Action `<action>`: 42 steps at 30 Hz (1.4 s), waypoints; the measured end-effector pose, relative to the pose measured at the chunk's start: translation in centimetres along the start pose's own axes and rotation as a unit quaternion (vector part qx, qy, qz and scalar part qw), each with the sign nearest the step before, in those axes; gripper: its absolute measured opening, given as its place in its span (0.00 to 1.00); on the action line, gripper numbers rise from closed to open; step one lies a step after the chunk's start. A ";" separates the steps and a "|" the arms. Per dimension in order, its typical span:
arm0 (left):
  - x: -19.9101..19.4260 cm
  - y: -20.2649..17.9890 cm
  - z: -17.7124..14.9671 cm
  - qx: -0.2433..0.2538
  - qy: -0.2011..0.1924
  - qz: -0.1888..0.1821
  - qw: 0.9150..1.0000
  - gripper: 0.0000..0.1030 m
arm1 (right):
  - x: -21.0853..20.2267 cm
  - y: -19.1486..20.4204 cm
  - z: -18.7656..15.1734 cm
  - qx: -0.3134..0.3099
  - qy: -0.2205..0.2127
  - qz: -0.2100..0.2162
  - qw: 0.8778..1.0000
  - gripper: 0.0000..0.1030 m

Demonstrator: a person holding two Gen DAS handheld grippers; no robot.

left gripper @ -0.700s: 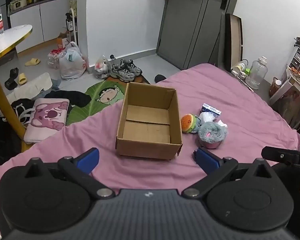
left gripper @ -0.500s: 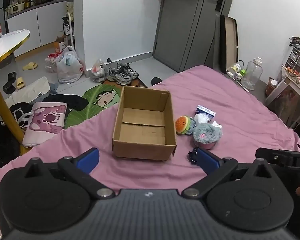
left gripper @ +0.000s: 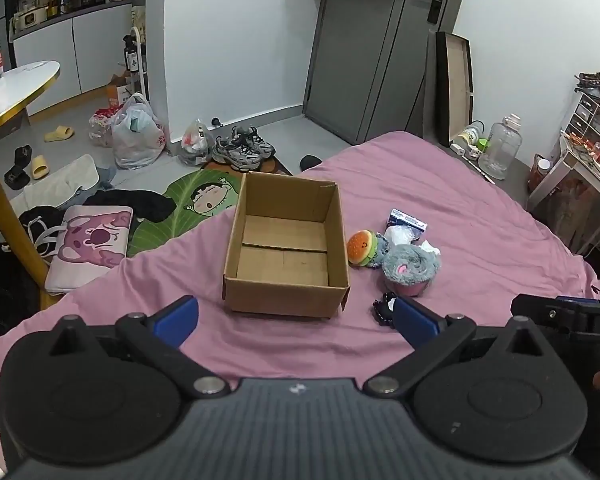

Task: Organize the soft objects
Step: 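Move both grippers toward the grey plush mouse beside the box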

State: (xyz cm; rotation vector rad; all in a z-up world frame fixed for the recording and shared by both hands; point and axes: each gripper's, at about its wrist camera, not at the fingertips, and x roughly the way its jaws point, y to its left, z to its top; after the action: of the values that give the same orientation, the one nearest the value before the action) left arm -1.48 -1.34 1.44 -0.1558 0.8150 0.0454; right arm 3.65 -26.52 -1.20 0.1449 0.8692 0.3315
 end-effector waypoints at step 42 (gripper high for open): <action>-0.2 0.7 -0.2 -0.012 0.007 0.001 1.000 1.00 | 0.2 0.0 0.0 -0.003 0.005 0.002 1.000 1.00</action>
State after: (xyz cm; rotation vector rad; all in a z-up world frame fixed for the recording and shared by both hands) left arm -1.80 -0.69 1.34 -0.1771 0.8283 0.0567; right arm 3.74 -26.47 -1.36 0.1398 0.8788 0.3391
